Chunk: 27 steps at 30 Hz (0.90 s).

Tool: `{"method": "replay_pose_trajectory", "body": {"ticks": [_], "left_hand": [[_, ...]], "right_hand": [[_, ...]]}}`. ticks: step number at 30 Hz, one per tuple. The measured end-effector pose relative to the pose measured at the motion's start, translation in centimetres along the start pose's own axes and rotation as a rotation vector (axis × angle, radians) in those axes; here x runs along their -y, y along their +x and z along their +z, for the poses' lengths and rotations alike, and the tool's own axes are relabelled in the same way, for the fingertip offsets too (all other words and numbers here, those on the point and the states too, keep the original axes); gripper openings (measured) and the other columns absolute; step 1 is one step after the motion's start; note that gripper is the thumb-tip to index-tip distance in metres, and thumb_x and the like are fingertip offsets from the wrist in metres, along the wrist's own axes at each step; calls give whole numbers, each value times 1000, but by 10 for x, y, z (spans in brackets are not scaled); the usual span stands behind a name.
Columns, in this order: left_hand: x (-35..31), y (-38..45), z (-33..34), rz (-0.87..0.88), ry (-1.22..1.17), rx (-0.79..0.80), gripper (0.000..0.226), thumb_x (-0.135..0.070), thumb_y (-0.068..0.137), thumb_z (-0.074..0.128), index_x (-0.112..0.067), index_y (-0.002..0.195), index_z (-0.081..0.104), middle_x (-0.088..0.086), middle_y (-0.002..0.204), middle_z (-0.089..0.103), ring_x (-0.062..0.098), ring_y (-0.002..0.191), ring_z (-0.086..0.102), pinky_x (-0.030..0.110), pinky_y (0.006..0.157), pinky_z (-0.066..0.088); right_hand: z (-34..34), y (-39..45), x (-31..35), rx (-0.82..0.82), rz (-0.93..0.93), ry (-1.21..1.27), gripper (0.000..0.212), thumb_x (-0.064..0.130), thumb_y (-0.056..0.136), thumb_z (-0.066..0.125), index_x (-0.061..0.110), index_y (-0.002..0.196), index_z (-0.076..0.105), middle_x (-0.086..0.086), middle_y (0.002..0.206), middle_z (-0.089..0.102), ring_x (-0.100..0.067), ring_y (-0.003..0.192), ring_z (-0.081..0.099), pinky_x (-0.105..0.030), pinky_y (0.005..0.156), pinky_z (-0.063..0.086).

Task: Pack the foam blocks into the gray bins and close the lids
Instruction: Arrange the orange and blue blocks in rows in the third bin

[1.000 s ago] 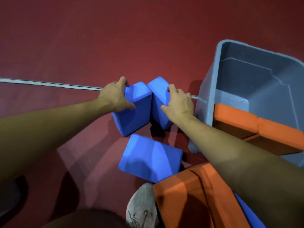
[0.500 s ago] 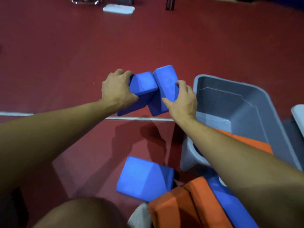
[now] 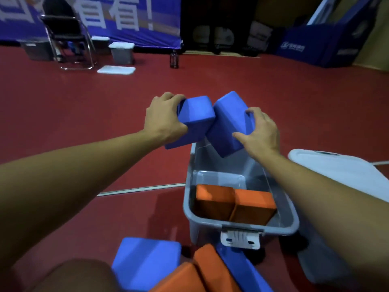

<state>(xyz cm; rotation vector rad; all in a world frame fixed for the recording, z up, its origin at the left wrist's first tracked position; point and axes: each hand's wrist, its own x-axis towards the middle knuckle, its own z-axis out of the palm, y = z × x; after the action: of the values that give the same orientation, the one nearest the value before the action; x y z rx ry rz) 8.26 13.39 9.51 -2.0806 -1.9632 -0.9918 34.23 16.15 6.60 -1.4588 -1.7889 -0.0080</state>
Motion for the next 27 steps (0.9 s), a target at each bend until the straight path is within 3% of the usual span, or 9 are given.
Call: {"method": "replay_pose_trajectory", "body": {"ticks": [4, 6, 9, 17, 21, 27], "left_hand": [[-50, 20, 39, 80, -42, 123, 79, -40, 51, 72, -25, 128, 58, 1, 111, 60, 30, 97, 52, 29, 83, 34], [-69, 25, 64, 101, -57, 196, 82, -44, 50, 76, -24, 128, 58, 3, 111, 60, 30, 100, 53, 30, 85, 31], [-82, 28, 105, 113, -39, 269, 76, -36, 57, 83, -24, 128, 57, 4, 116, 60, 30, 104, 53, 31, 89, 31], [-43, 15, 181, 64, 14, 393, 83, -27, 60, 81, -22, 137, 52, 7, 125, 58, 35, 109, 49, 38, 86, 44], [-21, -1, 208, 54, 18, 493, 89, -27, 60, 87, -19, 140, 50, 7, 132, 56, 32, 117, 51, 40, 93, 46], [-12, -15, 235, 59, 29, 641, 91, -28, 64, 87, -18, 144, 46, 7, 135, 55, 30, 122, 52, 38, 98, 44]], "right_hand": [[-29, 1, -61, 61, 82, -175, 64, 38, 66, 81, 26, 123, 54, -6, 116, 62, -34, 104, 57, -38, 84, 44], [-34, -3, -92, 116, 113, -208, 64, 37, 68, 81, 28, 125, 53, -4, 118, 61, -33, 105, 57, -38, 84, 43], [-29, -8, -132, 189, 159, -183, 64, 35, 69, 81, 29, 126, 52, 0, 122, 59, -30, 107, 57, -35, 81, 42], [25, -7, -189, 486, 19, -226, 68, 28, 71, 83, 28, 129, 47, -3, 131, 57, -31, 111, 55, -36, 90, 39], [45, -10, -210, 654, -50, -285, 67, 26, 75, 80, 26, 130, 43, -5, 131, 56, -31, 121, 50, -48, 109, 25], [71, -29, -222, 682, -113, -341, 67, 23, 77, 78, 30, 134, 43, -4, 129, 54, -27, 125, 41, -42, 99, 34]]}}
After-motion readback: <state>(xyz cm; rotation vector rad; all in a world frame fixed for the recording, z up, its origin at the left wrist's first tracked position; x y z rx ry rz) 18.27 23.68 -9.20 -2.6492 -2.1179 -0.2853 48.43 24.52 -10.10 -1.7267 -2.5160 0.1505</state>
